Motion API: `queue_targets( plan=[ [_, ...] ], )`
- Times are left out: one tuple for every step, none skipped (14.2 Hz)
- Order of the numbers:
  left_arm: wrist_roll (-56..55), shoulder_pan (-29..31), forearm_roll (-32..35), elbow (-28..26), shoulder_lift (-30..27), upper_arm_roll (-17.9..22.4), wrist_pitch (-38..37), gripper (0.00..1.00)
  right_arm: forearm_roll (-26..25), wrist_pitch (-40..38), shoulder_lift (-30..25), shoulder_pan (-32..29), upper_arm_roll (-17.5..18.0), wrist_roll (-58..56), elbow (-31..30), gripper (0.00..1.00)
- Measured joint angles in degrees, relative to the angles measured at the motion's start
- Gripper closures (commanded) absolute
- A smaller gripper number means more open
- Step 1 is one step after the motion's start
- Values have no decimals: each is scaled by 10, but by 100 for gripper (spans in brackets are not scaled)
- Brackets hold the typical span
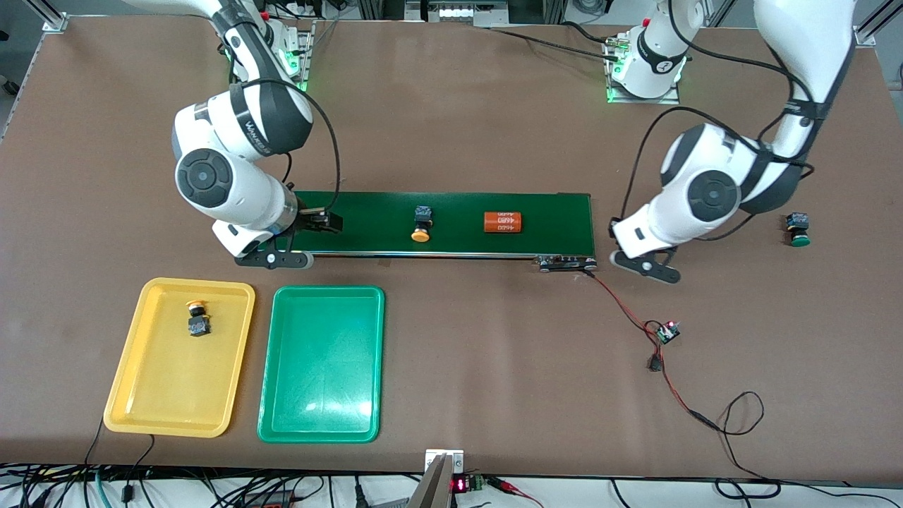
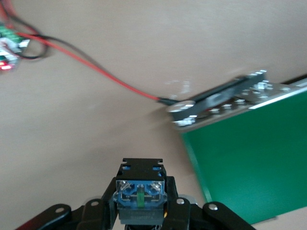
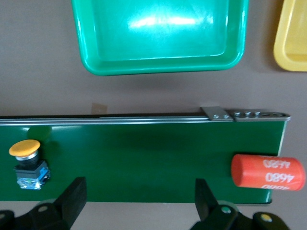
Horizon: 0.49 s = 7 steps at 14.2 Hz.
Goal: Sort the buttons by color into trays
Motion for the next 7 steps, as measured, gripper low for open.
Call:
queue_targets(
  plan=[
    [-17,-20,0,1,4,0,0,100,0,6,0,11,-1,6,-3,0],
    [-38,-38,0,3,8,0,1,100,0,17,-1,23,-6,10,-9,0],
    [-57,-50,0,5,11,0,1,100,0,29,-1,35,-11,11,-16,0],
    [-73,-58,-3,7,13,0,1,100,0,43,-3,42,-15,12,-27,0],
    [-82,-60,-17,8,16,0,1,100,0,58,-7,46,-16,12,-39,0],
    [-84,-60,-32,9,19,1,3,100,0,74,-11,48,-18,12,-53,0],
    [-85,-60,-43,9,23,2,11,100,0,92,-16,48,-18,12,-68,0]
  ],
)
